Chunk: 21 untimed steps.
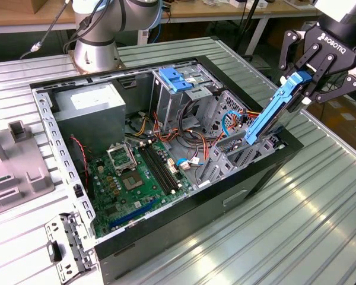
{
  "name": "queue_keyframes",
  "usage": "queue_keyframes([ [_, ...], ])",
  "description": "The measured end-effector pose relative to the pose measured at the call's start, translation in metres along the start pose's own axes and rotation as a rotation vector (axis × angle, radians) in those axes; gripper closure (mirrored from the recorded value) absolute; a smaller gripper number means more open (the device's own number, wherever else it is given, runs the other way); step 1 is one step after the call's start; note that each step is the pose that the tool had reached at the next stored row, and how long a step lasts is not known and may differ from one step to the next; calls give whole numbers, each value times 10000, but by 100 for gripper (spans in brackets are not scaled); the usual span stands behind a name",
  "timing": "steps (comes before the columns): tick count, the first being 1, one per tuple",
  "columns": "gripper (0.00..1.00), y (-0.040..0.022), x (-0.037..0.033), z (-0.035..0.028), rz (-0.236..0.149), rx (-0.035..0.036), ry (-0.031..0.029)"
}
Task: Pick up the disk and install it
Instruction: 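Insert the disk into the insertion slot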
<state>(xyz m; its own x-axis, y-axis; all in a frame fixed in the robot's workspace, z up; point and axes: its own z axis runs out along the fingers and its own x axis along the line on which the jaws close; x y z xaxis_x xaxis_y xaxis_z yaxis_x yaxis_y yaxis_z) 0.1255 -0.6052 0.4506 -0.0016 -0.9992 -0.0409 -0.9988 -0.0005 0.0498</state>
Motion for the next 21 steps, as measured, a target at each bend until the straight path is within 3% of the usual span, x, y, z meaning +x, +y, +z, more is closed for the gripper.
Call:
queue_keyframes([
  [5, 64, 16, 0, 1, 0, 0, 0],
  [21, 64, 165, 0, 9, -1, 0, 0],
])
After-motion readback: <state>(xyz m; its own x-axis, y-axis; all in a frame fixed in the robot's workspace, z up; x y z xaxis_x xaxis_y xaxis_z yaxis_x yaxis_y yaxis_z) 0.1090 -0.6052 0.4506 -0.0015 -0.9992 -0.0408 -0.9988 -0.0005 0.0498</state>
